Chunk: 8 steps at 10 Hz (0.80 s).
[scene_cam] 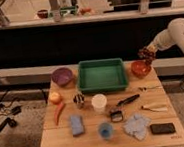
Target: Place grapes in red bowl
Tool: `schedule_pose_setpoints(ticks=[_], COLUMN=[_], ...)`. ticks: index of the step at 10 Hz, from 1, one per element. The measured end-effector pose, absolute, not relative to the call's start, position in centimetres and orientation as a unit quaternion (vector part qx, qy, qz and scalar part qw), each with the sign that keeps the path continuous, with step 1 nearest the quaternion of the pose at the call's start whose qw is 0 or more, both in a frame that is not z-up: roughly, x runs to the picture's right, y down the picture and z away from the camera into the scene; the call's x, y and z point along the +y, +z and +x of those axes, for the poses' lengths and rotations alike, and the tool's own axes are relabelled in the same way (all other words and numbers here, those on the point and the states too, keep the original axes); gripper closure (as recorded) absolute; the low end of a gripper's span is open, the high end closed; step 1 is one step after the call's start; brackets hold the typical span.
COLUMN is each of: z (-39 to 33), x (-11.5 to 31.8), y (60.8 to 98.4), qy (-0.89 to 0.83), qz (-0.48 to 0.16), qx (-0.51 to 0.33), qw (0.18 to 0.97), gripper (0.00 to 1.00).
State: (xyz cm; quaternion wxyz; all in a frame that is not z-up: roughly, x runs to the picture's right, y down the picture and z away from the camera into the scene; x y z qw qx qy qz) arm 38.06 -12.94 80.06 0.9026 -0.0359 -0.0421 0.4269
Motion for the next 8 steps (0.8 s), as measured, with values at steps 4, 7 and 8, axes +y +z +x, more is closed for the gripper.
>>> schedule_pose_setpoints(ticks=[4,7,8], z=[38.2,37.5,37.6], x=[-12.7,-13.5,-13.5], y=[81.8,83.1,83.3], qy=[0.429,0.423,0.423], qz=[-0.047,-0.052,-0.053], qx=[-0.038,-0.039,-0.037], qw=[0.901,0.904,0.904], gripper=[0.82,0.82,0.82])
